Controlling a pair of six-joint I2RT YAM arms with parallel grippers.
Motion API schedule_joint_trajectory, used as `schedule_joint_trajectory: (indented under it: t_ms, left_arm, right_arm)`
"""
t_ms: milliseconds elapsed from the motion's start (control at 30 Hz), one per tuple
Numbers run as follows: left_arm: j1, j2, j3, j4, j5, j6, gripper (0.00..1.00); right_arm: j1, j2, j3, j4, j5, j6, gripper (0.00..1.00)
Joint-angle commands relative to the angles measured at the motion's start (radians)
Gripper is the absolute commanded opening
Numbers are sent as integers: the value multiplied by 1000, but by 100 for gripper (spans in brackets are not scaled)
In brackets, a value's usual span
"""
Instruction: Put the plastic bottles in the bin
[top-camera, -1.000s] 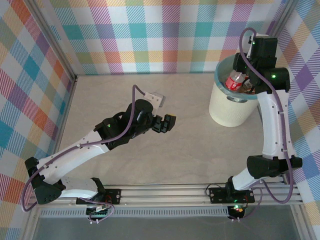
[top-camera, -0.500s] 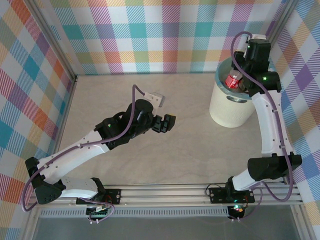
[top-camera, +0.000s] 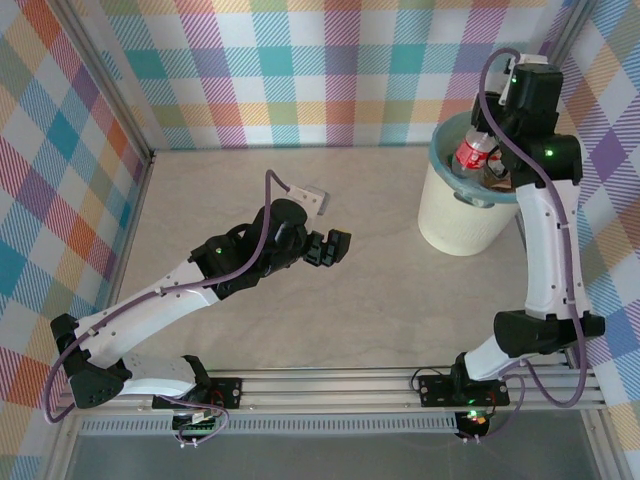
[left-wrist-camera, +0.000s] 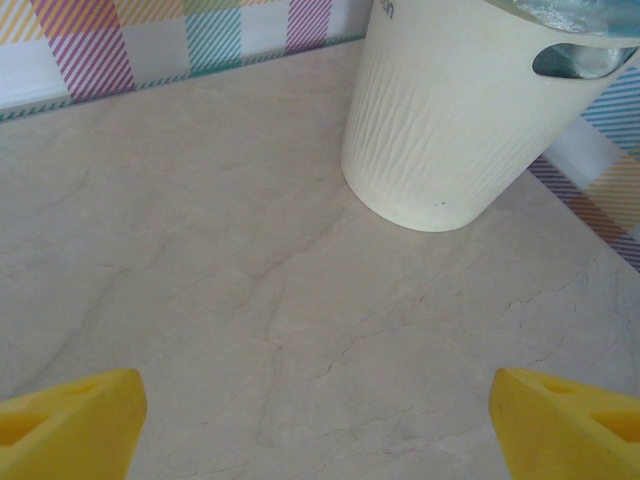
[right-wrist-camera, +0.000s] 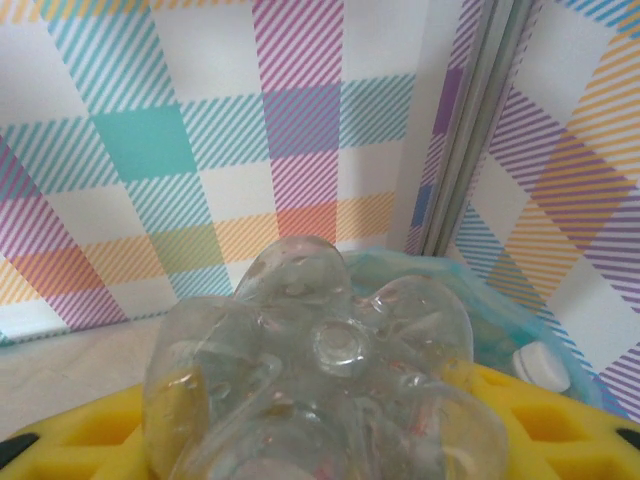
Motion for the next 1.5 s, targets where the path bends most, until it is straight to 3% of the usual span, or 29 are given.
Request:
schedule_joint_trajectory:
  t_ms: [0, 200, 500, 833, 967, 1200, 1467]
  left_arm:
    - [13, -1, 10, 4, 0, -18, 89]
    - [13, 3, 15, 3, 1, -17, 89]
    - [14, 10, 18, 0, 5, -27, 89]
    - [14, 13, 16, -5, 0, -31, 89]
    - [14, 17, 19, -3, 5, -30, 89]
    - [14, 22, 9, 6, 13, -36, 89]
    - [14, 0, -7, -1, 4, -37, 89]
  right_arm:
    - [9, -74, 3, 60, -1, 4, 43]
    - [9, -85, -60, 214, 30, -45, 42]
    - [14, 3, -48, 253, -66, -37, 42]
    - [50, 95, -144, 253, 32, -211, 44]
    - [109, 46, -289, 387, 98, -337, 46]
    - [126, 11, -351, 337, 89, -256, 55]
    - [112, -42, -514, 313, 176, -150, 60]
